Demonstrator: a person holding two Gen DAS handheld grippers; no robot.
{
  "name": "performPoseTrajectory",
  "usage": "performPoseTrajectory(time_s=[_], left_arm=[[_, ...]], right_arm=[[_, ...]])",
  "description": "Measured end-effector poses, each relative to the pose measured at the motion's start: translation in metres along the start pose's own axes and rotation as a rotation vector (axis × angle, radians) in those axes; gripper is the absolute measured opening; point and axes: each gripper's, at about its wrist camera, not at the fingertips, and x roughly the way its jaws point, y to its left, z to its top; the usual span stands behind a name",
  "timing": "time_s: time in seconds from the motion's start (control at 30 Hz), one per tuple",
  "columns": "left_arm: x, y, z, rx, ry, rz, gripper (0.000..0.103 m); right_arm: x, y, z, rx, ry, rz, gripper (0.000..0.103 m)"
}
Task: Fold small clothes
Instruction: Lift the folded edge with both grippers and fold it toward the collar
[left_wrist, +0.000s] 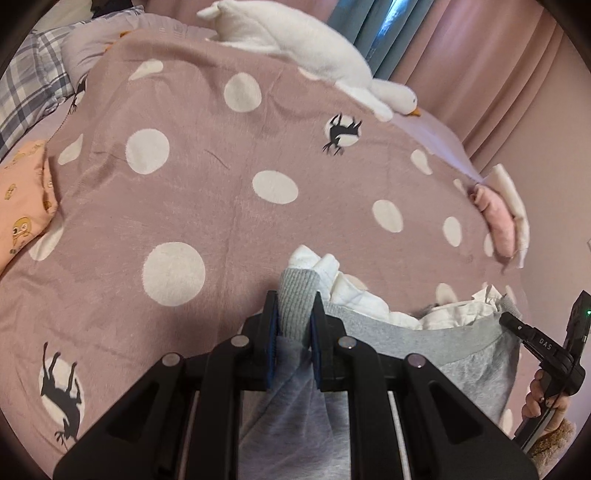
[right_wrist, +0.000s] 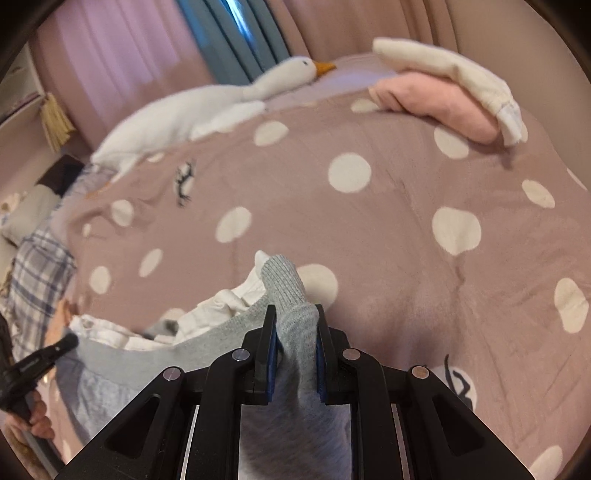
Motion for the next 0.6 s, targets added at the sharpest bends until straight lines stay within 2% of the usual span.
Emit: performPoseTrajectory(time_s=[0.3,0.37,0.6], left_arm=[[0.046,0.018,-0.008,0.008,0.104,0.094,0.016],[0.054,0.022,-0.012,0.006,0.124,0.118,0.017],[0.061,0.028,-0.014,-0.017,0.128,0.13,0.02]], right_arm=[[0.047,-0.021,-0.013,0.059,0.11,-0.068,0.018],[0.051,-0.025,-0.015,0.069,0.114,-0.067,0.018],[0.056,-0.034,-0.018,0.085,0.11,-0.058,0.018]])
